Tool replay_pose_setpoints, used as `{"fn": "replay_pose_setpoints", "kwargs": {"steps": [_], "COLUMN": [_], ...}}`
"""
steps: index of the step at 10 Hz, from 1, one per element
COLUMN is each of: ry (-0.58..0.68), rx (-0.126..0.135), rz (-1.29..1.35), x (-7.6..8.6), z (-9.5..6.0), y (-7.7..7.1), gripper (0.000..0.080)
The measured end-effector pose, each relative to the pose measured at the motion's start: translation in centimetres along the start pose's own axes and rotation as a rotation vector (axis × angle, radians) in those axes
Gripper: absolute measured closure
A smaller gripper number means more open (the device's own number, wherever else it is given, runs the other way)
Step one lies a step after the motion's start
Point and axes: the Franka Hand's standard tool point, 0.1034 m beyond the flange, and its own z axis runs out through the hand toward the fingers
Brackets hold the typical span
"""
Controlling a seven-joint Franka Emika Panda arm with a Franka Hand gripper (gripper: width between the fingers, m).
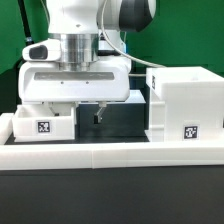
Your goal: Assemble drawer
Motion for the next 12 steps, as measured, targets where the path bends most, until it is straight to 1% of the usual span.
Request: {"fn": "replay_pose_setpoints", "kwargs": {"steps": [3, 4, 5, 6, 8, 9, 10, 12], "ry": [0.001, 0.001, 0.001, 0.001, 0.001, 0.001, 0.001, 0.001], "rx": [0.000, 0.000, 0.000, 0.000, 0.000, 0.000, 0.000, 0.000], "rz": [0.000, -0.001, -0.001, -0.001, 0.000, -0.001, -0.001, -0.001], "x": [0.04, 0.04, 0.04, 0.04, 0.04, 0.05, 0.04, 0.04], "z": [-0.01, -0.01, -0.01, -0.01, -0.01, -0.01, -0.01, -0.01], "y": [-0.02, -0.03, -0.03, -0.03, -0.02, -0.03, -0.02, -0.02], "gripper": [0.0151, 0.0263, 0.0263, 0.0453, 0.0718, 0.0718, 0.0758, 0.0758]}}
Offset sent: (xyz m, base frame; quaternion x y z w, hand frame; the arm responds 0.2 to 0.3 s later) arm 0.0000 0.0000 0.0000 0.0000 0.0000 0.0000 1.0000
